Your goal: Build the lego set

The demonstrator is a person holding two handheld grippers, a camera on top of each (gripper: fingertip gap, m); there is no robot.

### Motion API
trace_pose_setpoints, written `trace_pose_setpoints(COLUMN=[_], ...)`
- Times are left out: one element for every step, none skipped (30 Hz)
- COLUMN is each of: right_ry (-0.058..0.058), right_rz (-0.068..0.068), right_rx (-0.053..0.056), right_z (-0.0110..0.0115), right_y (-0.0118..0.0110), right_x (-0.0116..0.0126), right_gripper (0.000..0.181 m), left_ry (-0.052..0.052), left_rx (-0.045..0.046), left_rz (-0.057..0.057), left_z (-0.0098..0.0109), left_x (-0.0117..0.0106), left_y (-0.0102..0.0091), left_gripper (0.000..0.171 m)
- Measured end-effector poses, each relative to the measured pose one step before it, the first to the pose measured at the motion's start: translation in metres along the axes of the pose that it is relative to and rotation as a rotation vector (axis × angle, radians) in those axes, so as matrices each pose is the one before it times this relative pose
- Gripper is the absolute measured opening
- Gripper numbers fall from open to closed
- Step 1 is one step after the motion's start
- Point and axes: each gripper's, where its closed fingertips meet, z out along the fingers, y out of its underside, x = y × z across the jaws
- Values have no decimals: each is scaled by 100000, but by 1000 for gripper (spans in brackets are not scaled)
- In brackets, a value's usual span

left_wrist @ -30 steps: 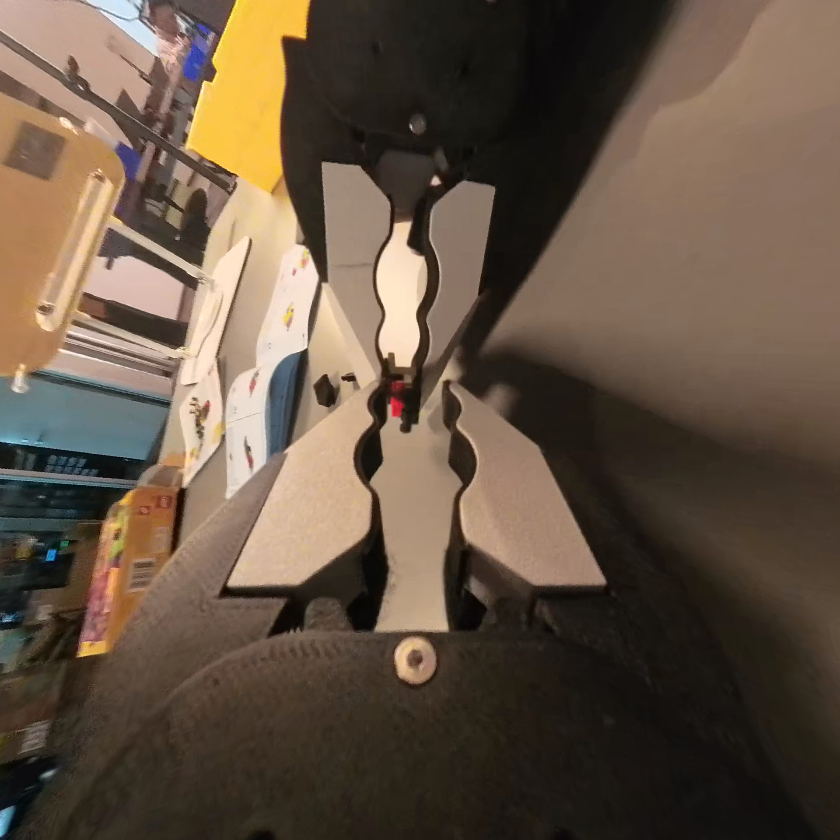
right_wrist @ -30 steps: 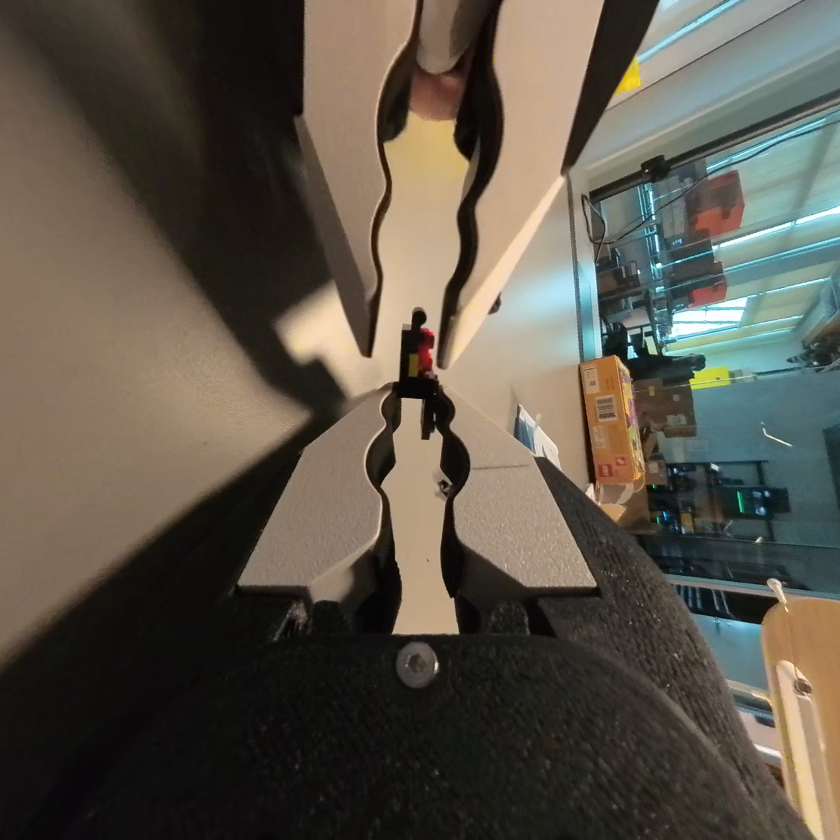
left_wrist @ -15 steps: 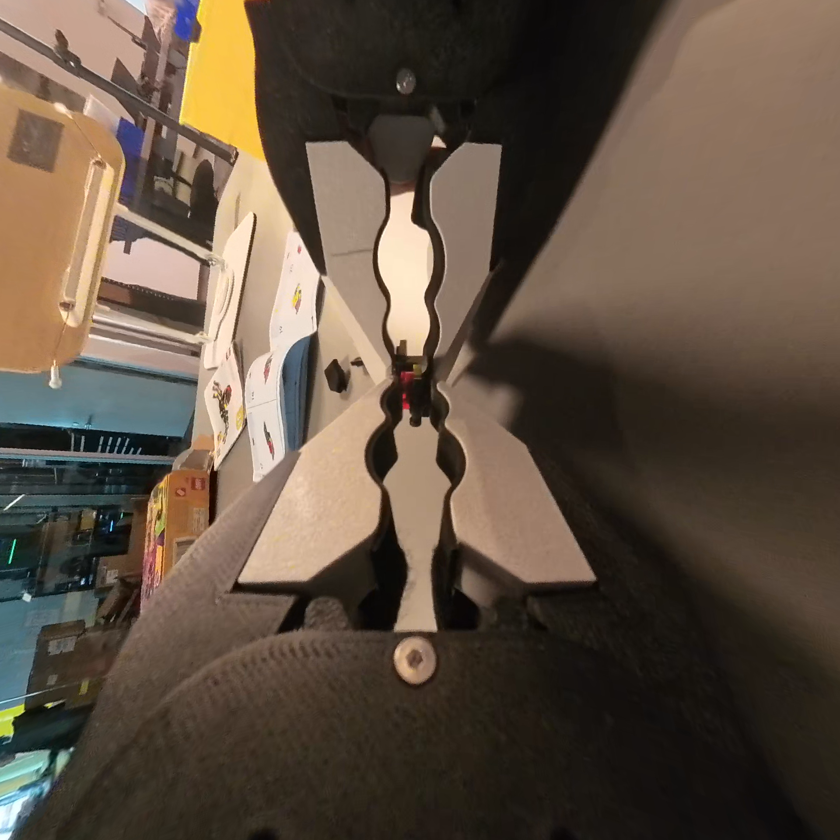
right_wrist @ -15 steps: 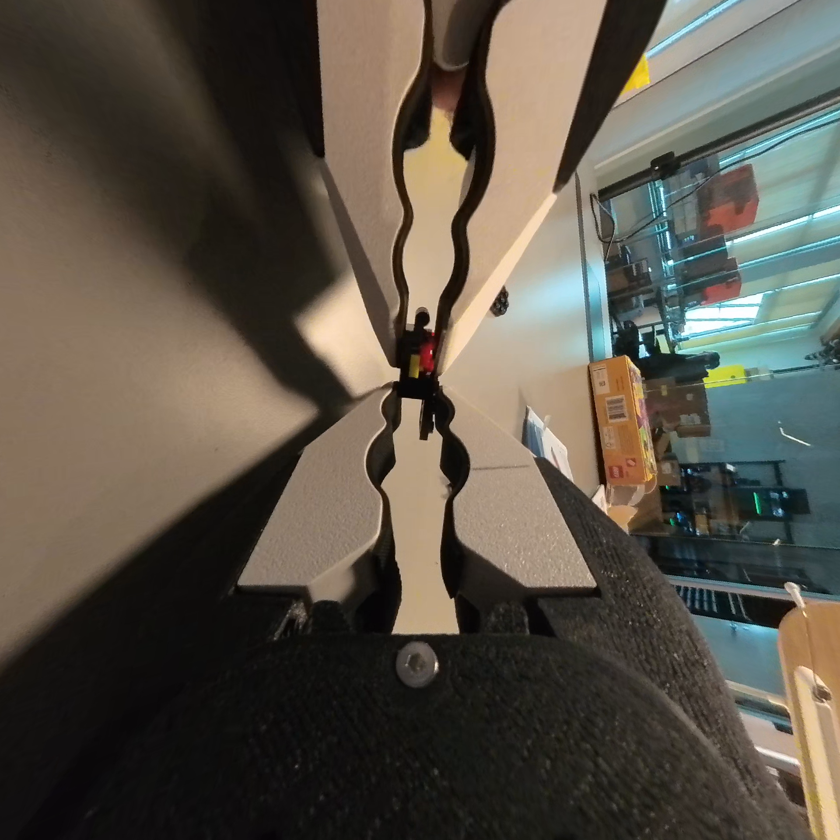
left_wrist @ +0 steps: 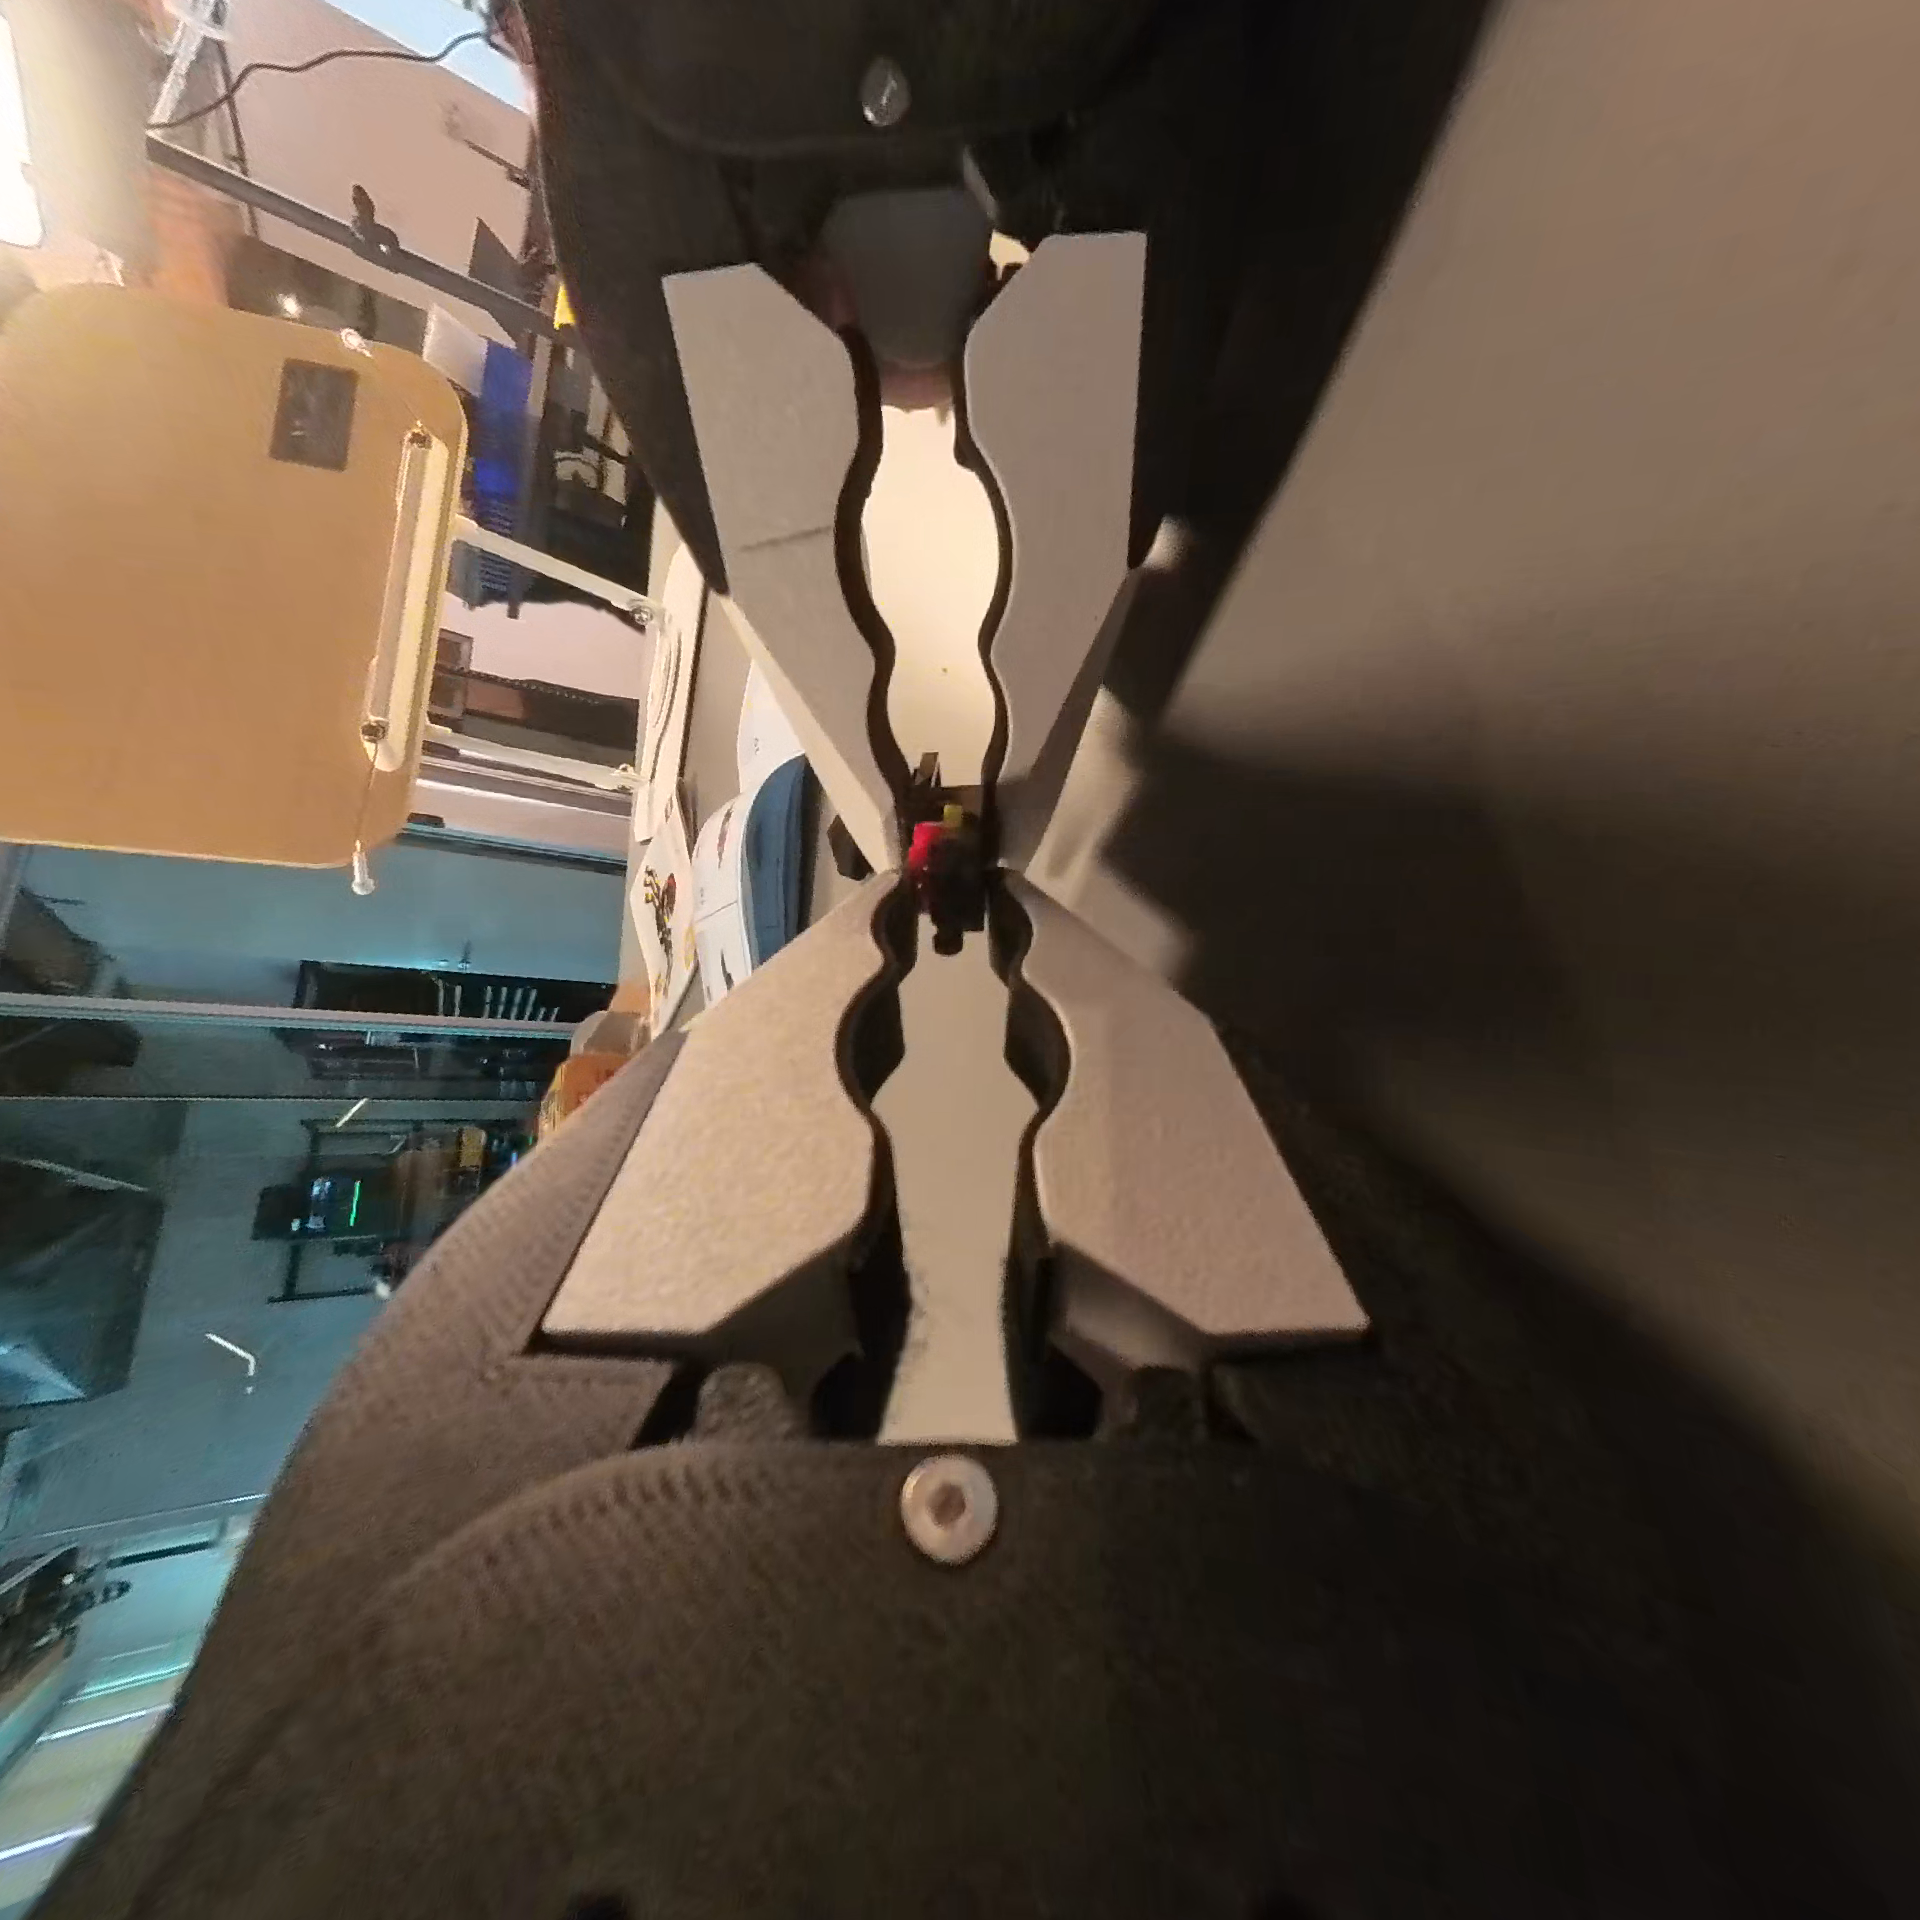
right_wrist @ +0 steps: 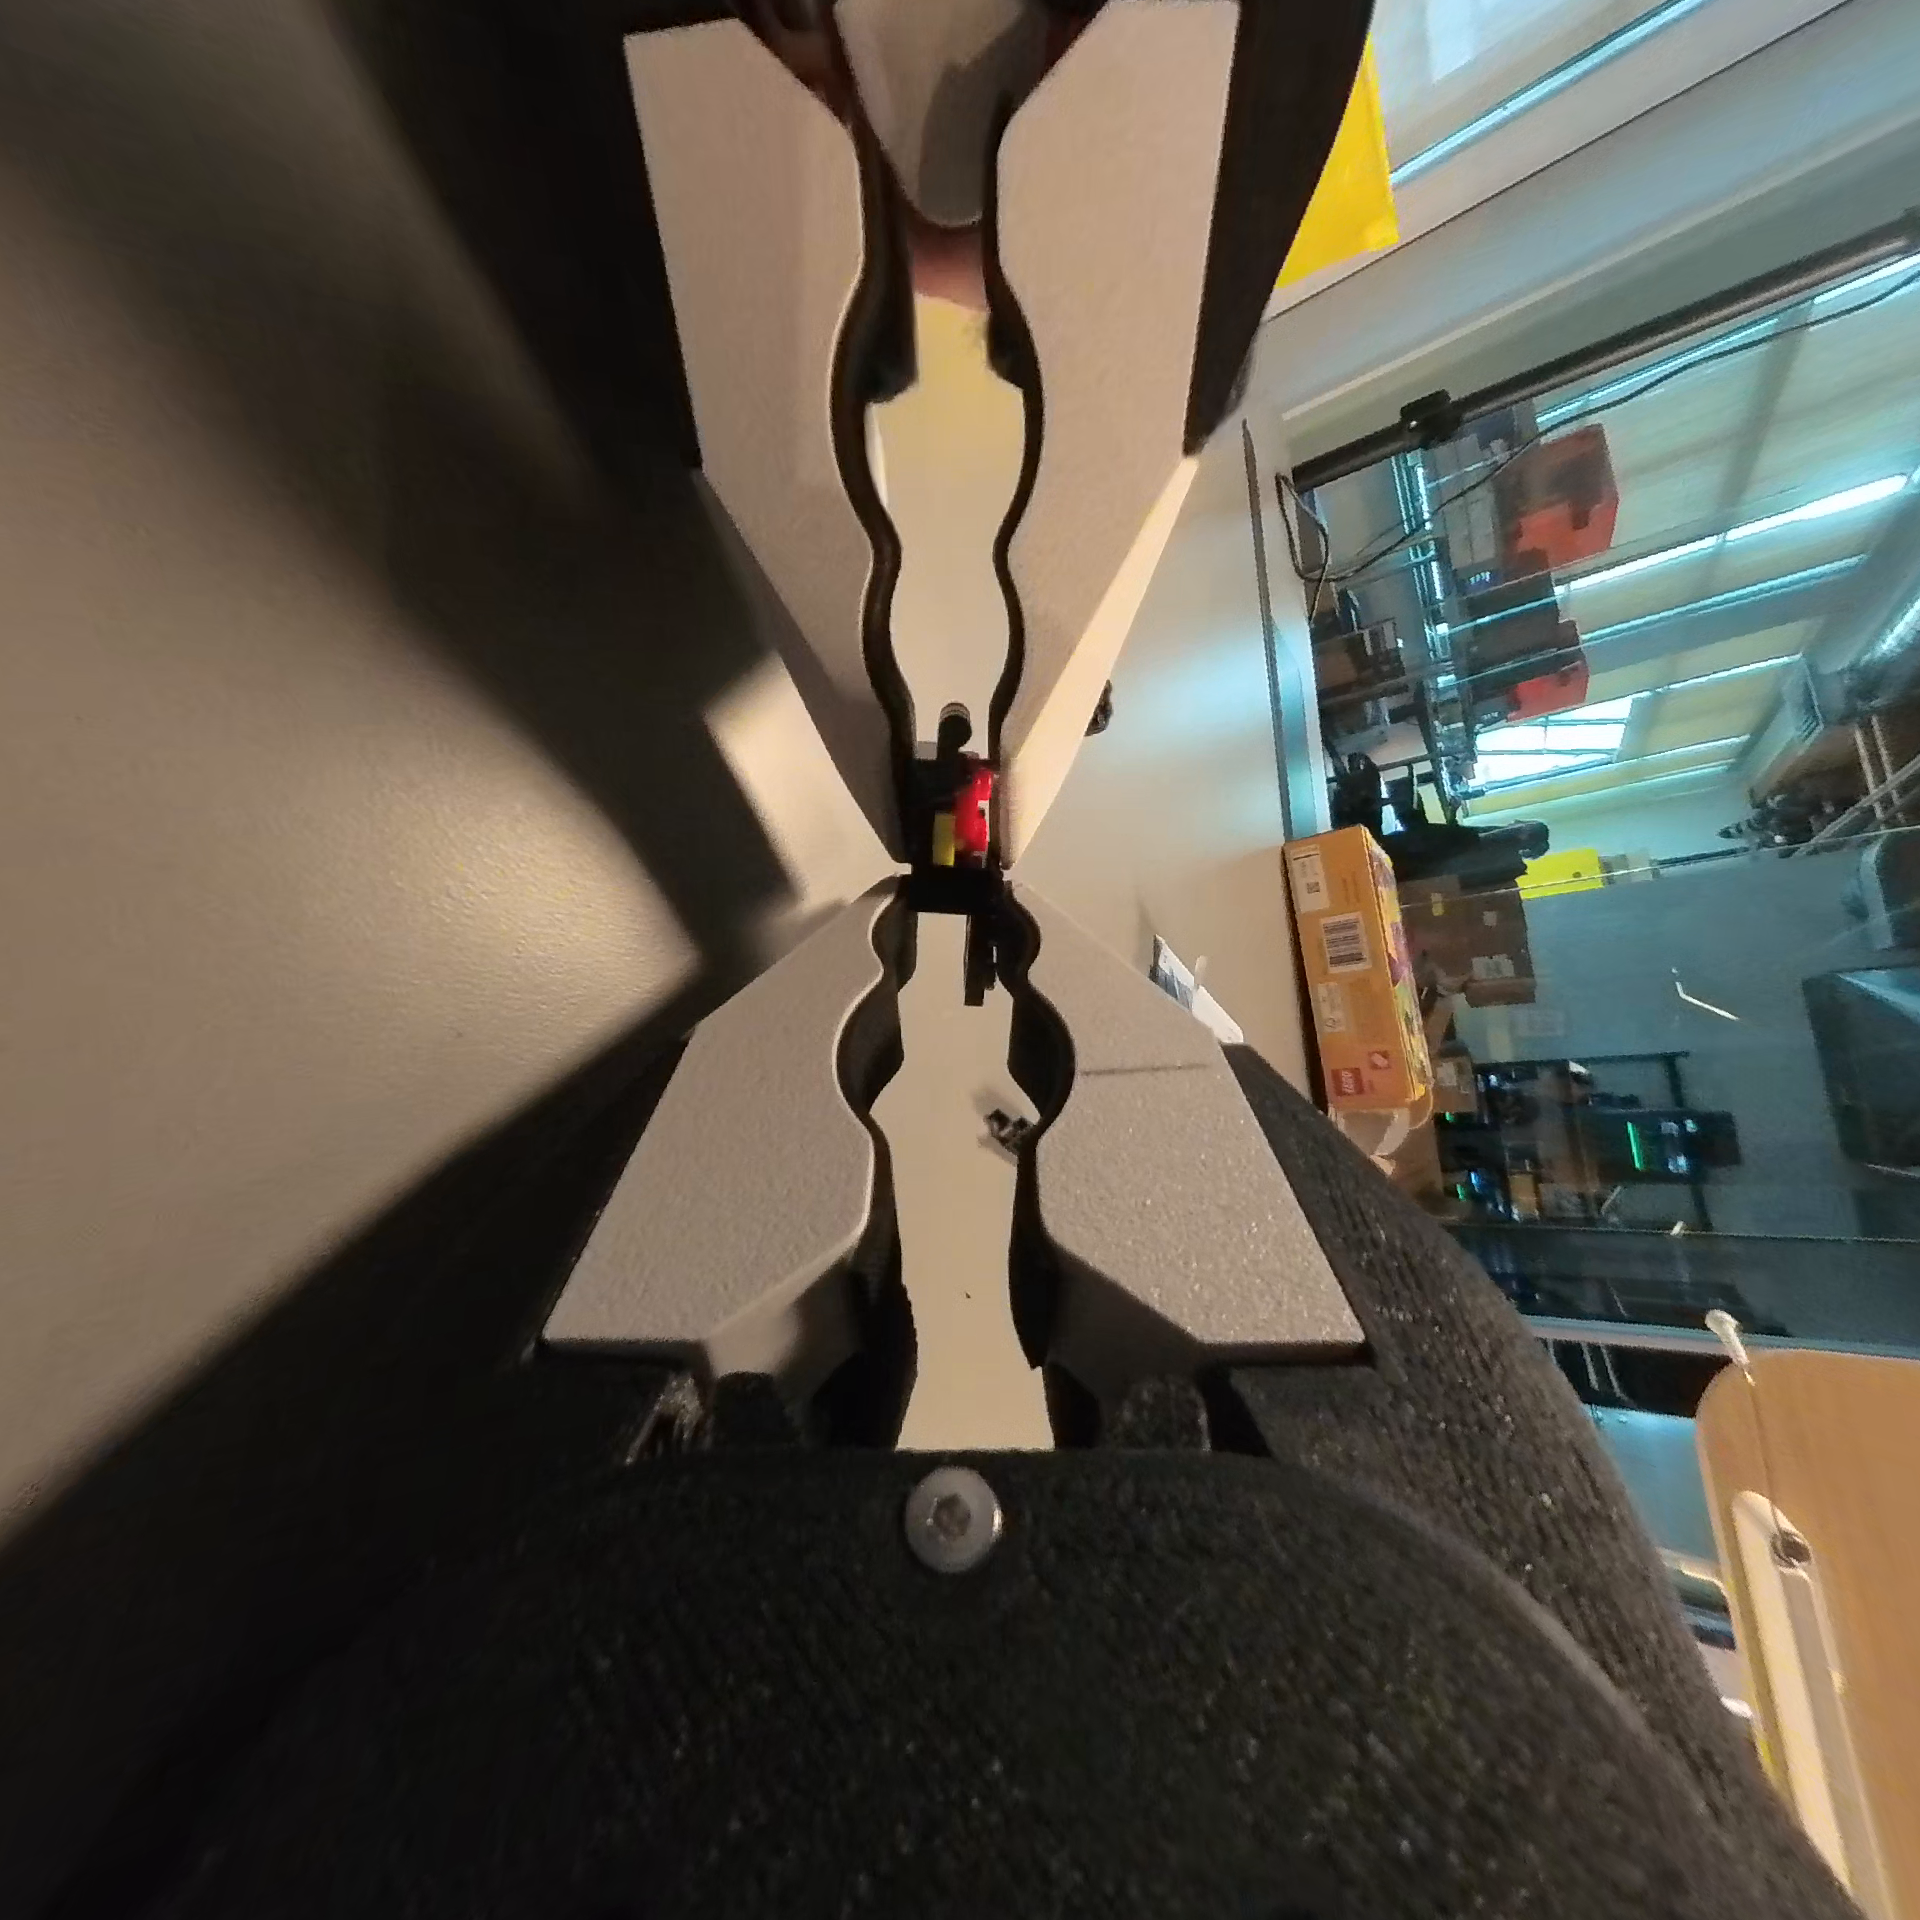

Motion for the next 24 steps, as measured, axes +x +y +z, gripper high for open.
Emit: trace_pose_setpoints(right_ry=[492, 942, 1084, 494, 317, 870, 1158, 1702, 3232, 4422, 4138, 3383, 2470, 1395, 730, 899, 1014, 587, 417, 544, 29, -284, 19, 242], right_rz=[278, 394, 727, 632, 33, -533, -525, -594, -2172, -4455, -5325, -4863, -3628, -2229, -1231, -643, -123, 453, 796, 1019, 1553, 1820, 1787, 2123], right_rx=[543, 610, 632, 104, -563, -631, -229, -253, -1386, -2233, -1466, -878, -339, 159, 385, 285, 211, 393, 368, 345, 589, 759, 731, 940], right_z=[-31, -61, -94, -26, 49, 35, -4, -27, -43, -43, -61, -77, -59, -24, -21, -24, -38, -46, -50, -52, -30, -26, 0, 26], right_y=[-88, -96, -99, 9, 106, 103, 49, 33, 195, 356, 274, 139, -5, -119, -155, -99, -26, 2, 40, 47, 0, -11, -19, -77], right_x=[85, 186, 229, 132, 57, 116, 165, 264, 468, 562, 453, 330, 223, 105, 45, 111, 153, 123, 113, 137, 69, 32, 80, 126], right_gripper=[13, 12, 13, 13, 13, 13, 13, 13, 13, 13, 13, 13, 13, 13, 13, 13, 13, 13, 13, 13, 13, 13, 13, 13], left_ry=[1486, 1753, 745, 128, 426, -51, -516, -57, 93, 909, 441, -526, -752, -306, -344, -598, -985, -1257, -1545, -1742, -1947, -2390, -2505, -1985], left_rx=[-755, -1061, -303, 608, 102, 151, 824, 1333, 1125, 713, 807, 1740, 2507, 2978, 2951, 3000, 3015, 3380, 4189, 4397, 3901, 3091, 2500, 1939], left_rz=[-870, -3687, -4320, -2726, -2670, -3549, -4125, -3890, -4271, -4652, -5232, -5317, -4824, -4116, -3573, -2725, -1601, -332, 701, 1353, 1831, 1970, 1856, 1631], left_z=[-76, -85, -87, -21, 77, 126, 74, -28, -105, -156, -176, -217, -227, -208, -176, -149, -117, -118, -154, -179, -184, -169, -119, -66], left_x=[-32, -132, -211, -163, -13, -33, -114, -118, -177, -175, -316, -467, -488, -358, -314, -282, -274, -218, -169, -141, -144, -188, -203, -109], left_y=[10, -45, -99, -76, 22, 32, -31, -117, -141, -101, -104, -180, -258, -308, -301, -303, -298, -366, -507, -621, -652, -613, -565, -460], left_gripper=[12, 12, 11, 12, 12, 12, 12, 13, 15, 28, 38, 43, 46, 49, 50, 53, 56, 58, 57, 58, 58, 58, 59, 60])
